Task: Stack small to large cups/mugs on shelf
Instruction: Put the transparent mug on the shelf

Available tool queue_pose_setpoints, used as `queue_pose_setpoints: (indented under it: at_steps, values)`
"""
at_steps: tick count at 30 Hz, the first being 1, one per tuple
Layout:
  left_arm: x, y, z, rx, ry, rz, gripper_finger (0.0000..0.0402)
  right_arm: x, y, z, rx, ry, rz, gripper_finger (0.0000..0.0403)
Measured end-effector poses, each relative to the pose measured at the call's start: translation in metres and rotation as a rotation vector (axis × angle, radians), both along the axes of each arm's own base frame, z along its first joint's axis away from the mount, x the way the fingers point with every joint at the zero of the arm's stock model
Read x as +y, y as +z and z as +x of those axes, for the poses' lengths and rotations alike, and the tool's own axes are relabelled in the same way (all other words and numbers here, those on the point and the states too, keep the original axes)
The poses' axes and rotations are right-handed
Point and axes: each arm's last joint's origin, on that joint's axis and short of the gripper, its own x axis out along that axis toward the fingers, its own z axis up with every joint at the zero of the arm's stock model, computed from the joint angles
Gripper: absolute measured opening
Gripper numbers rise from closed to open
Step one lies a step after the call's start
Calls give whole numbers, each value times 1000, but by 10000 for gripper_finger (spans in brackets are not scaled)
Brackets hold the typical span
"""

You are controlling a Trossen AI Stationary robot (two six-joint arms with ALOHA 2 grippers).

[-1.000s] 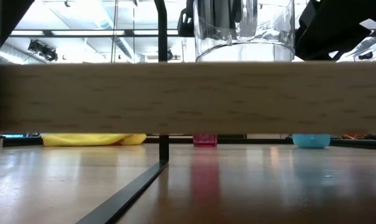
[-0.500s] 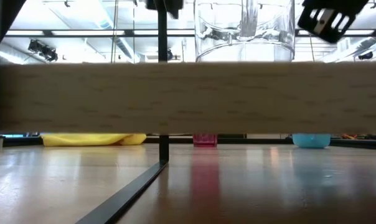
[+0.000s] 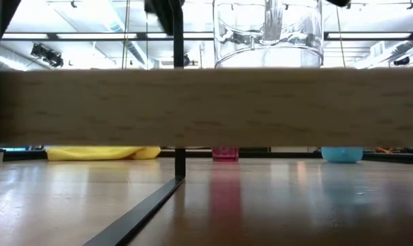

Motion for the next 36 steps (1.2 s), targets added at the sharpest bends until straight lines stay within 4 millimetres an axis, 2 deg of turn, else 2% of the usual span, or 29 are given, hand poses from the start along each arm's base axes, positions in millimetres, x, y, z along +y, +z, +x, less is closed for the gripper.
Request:
queue_pose_setpoints:
  at_steps: [4,9,16,23,29,33,36]
  values:
    - [5,-18,-12,93,43,10,77,0,8,13,34,15,-47,89]
    - [16,-33,-38,170,127,25,76,1,-9,28,119,56,-39,89]
    - [29,-47,-73,11,242,-23,54,-1,-26,45,166,50,-4,89]
    - [41,-62,-109,-86,340,-47,30,5,-19,60,148,58,30,89]
    - [42,-88,-115,-190,345,-91,18,14,-27,77,213,79,29,89]
    - [41,-103,-114,-209,327,-125,23,21,-39,90,254,92,29,89]
    - [41,-112,-113,-213,318,-131,31,24,-40,97,257,86,32,89]
